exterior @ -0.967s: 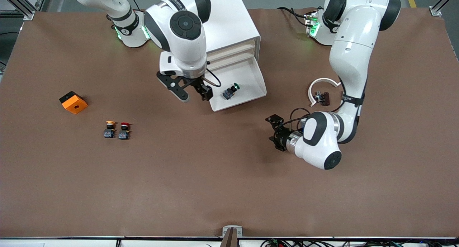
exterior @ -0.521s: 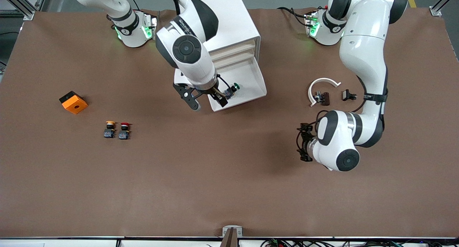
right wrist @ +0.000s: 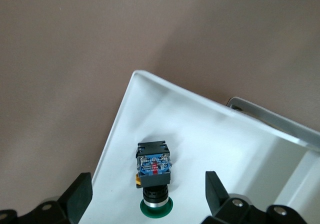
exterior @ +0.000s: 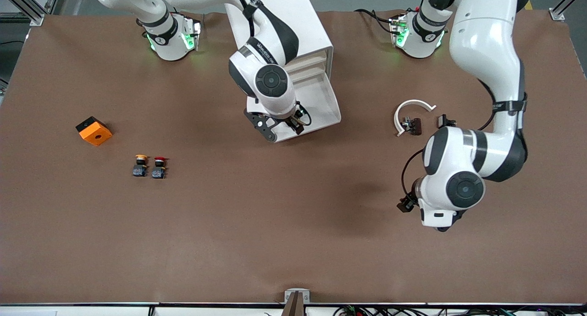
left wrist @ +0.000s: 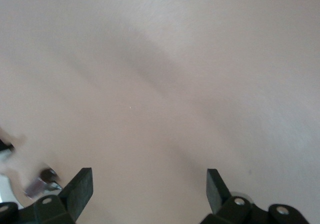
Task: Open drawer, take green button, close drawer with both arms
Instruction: 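Lift the green button with the right gripper while the left gripper pushes drawer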
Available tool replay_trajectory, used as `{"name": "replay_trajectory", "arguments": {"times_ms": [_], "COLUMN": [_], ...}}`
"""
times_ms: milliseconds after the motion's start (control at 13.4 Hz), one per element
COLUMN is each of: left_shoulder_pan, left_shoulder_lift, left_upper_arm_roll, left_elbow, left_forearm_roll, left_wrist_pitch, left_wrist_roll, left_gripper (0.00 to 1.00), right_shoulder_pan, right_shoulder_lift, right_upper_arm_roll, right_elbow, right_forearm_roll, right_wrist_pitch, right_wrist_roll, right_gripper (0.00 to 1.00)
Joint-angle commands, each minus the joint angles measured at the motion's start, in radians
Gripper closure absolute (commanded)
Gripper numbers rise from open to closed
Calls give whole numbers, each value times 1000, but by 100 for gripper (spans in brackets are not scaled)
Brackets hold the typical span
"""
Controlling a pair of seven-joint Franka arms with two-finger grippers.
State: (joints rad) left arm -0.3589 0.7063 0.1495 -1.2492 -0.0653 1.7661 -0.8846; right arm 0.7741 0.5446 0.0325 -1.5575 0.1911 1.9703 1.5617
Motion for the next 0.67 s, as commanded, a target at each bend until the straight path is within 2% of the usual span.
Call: {"name": "replay_trajectory", "arguments": {"times_ms": [0, 298, 446, 595], "left_shoulder_pan": [-15, -14, -14, -14], "left_shoulder_lift": [-152, -332, -366, -375], "left_upper_arm_roll": [-8, -77, -114, -149], "left_elbow": [-191, -580, -682, -720], "left_forearm_roll": [21, 21, 21, 21], "left_wrist_pitch": [77, 396, 473, 487], "left_wrist_roll": [165, 254, 259, 257], "left_gripper": [0, 0, 0, 0], "right_shoulder_pan": [36, 40, 53, 53], "right_shoulder_lift": [40, 78, 90, 100], "right_upper_arm_roll": [-5, -5, -6, -6], "right_elbow": [19, 14, 13, 14], "right_forearm_roll": [21, 19, 16, 14], "right_wrist_pitch": [12, 39, 41, 44], "right_wrist_roll": [1, -2, -2, -3], "right_gripper": [0, 0, 0, 0]}}
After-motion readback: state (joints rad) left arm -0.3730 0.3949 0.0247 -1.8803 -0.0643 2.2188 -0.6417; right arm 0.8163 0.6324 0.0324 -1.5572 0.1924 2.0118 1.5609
